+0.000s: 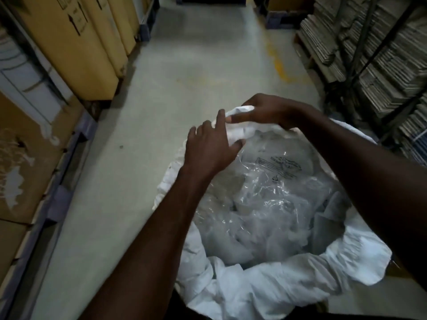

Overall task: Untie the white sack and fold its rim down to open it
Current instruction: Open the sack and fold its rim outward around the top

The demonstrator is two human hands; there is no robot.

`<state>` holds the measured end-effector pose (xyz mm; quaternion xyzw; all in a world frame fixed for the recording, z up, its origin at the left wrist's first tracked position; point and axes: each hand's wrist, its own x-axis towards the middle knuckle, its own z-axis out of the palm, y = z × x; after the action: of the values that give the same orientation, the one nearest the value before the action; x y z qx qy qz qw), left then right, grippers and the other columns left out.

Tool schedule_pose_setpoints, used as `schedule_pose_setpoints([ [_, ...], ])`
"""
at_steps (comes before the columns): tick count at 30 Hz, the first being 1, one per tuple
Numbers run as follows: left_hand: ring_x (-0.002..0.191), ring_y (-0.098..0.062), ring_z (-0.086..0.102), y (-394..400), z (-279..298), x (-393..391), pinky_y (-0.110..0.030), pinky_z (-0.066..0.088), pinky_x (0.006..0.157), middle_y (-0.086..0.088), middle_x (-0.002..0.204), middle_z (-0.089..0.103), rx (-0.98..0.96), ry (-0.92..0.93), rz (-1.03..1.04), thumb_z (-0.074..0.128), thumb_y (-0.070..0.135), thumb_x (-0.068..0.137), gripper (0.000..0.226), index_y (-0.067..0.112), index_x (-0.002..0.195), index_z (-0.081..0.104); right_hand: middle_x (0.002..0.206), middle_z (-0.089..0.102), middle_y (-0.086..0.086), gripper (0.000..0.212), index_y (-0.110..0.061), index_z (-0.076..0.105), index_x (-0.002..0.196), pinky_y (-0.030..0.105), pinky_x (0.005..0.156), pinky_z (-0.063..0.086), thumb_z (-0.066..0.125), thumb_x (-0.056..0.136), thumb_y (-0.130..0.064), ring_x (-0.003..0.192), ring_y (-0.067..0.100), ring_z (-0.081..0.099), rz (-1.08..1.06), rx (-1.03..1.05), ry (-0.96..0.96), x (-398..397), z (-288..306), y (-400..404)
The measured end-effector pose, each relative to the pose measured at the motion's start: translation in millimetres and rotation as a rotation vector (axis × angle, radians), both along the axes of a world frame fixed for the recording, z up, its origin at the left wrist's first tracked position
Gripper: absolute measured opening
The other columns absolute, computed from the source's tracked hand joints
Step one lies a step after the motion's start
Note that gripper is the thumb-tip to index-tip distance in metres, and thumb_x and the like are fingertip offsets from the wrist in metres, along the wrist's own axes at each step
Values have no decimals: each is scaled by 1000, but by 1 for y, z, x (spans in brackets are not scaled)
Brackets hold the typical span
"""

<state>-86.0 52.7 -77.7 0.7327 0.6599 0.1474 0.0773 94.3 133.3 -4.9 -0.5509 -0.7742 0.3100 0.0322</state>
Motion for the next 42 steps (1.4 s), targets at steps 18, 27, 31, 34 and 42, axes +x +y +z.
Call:
schedule_pose_setpoints([
  [18,75,-3,70,23,36,-28,-21,52,69,4,87,81,-302,-856,-163,93,41,83,34,11,95,83,156,58,4,89,-35,47,156,37,111,42,42,87,-91,138,27,58,-50,147,-132,28,20,-30],
  [27,69,-11,56,26,31,-10,-33,41,66,8,76,63,-113,-613,-237,94,53,73,50,17,83,62,53,49,-1,75,-2,63,67,33,52,29,63,94,-73,48,12,40,-115,369,193,42,27,-31],
  [31,79,-9,59,24,38,-7,-30,44,66,9,92,66,-76,-643,-179,80,67,84,55,20,101,58,70,67,-11,53,-22,77,92,32,68,53,61,94,-72,66,9,66,-218,595,19,42,25,-24],
  [34,79,-4,61,30,35,-9,-22,48,72,6,91,68,-133,-714,-123,53,76,97,66,12,100,64,99,70,1,46,-23,73,109,38,77,55,59,99,-65,87,22,69,-180,913,-46,30,18,-40],
  [42,115,-29,76,41,19,-12,-41,56,106,-10,118,81,-389,-1147,116,62,29,108,27,11,119,78,104,69,9,42,-28,54,145,47,78,50,56,103,-24,91,38,64,-6,838,-205,8,-44,-73],
])
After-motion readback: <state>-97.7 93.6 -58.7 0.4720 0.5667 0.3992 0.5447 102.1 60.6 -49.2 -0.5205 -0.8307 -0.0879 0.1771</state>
